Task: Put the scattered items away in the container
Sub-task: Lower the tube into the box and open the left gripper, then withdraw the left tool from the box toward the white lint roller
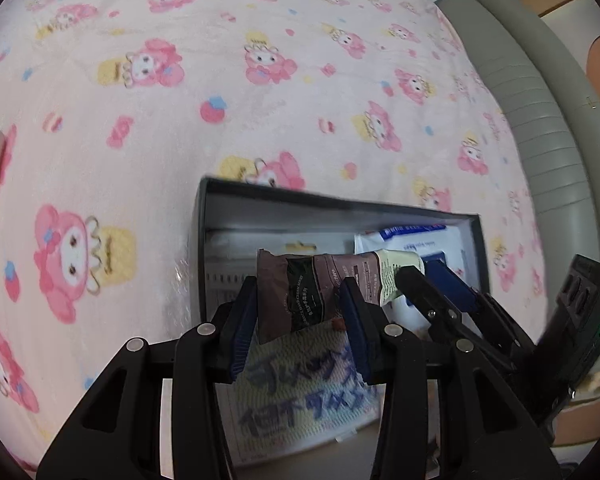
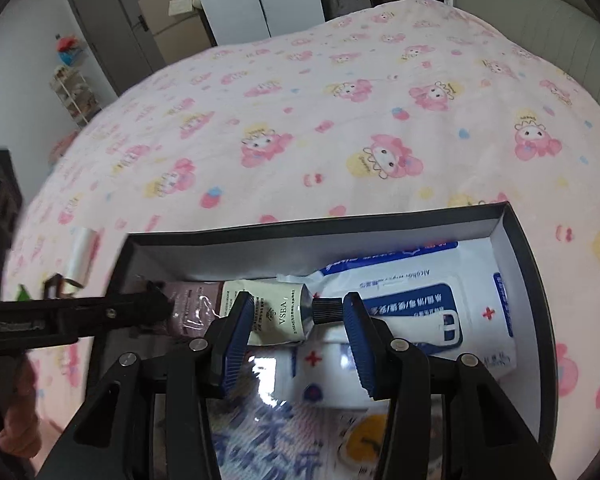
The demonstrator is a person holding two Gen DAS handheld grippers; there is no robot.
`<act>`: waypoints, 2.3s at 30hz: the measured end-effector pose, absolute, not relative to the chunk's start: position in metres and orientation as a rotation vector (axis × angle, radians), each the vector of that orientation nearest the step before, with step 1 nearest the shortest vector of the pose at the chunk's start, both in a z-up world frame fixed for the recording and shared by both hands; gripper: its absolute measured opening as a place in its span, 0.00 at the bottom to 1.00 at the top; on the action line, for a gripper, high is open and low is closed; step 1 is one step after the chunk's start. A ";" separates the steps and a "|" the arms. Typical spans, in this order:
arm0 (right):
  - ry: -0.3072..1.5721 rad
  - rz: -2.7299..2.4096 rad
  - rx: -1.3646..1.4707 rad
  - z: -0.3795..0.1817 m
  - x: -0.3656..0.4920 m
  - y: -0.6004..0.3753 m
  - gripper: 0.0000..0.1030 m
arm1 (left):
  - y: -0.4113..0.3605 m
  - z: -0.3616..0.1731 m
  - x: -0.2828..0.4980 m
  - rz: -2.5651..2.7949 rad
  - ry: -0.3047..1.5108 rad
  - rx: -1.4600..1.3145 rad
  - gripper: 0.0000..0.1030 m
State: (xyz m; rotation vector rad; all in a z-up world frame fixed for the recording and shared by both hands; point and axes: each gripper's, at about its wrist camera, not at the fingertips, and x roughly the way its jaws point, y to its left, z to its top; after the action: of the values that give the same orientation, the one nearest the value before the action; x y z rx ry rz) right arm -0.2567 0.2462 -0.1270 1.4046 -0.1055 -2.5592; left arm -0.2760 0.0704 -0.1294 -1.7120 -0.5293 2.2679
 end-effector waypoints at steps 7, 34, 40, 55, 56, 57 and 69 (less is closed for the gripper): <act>-0.007 -2.581 1.439 -0.122 -0.252 0.242 0.42 | 0.090 -0.131 -0.277 2.352 -0.345 -1.746 0.47; -0.003 -2.622 1.398 -0.089 -0.226 0.248 0.42 | 0.085 -0.085 -0.217 2.428 -0.203 -1.546 0.45; 0.061 -2.633 1.315 -0.070 -0.195 0.226 0.42 | 0.078 -0.057 -0.185 2.502 -0.161 -1.448 0.44; 0.052 -2.584 1.144 -0.038 -0.134 0.156 0.42 | 0.000 -0.024 -0.110 2.650 -0.188 -1.368 0.44; 0.047 -2.574 1.141 -0.038 -0.131 0.149 0.42 | -0.008 -0.023 -0.107 2.667 -0.190 -1.367 0.44; 0.043 -2.562 1.140 -0.039 -0.130 0.142 0.42 | -0.018 -0.023 -0.103 2.684 -0.197 -1.366 0.44; 0.071 -2.428 1.143 -0.041 -0.154 0.013 0.42 | -0.149 -0.037 -0.123 2.805 -0.471 -1.405 0.44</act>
State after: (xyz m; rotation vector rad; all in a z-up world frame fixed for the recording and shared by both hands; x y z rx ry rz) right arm -0.1544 0.0129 -0.0405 1.1432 0.0709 -2.4283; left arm -0.1231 -0.1495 -0.0372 -1.4045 -0.4711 2.8050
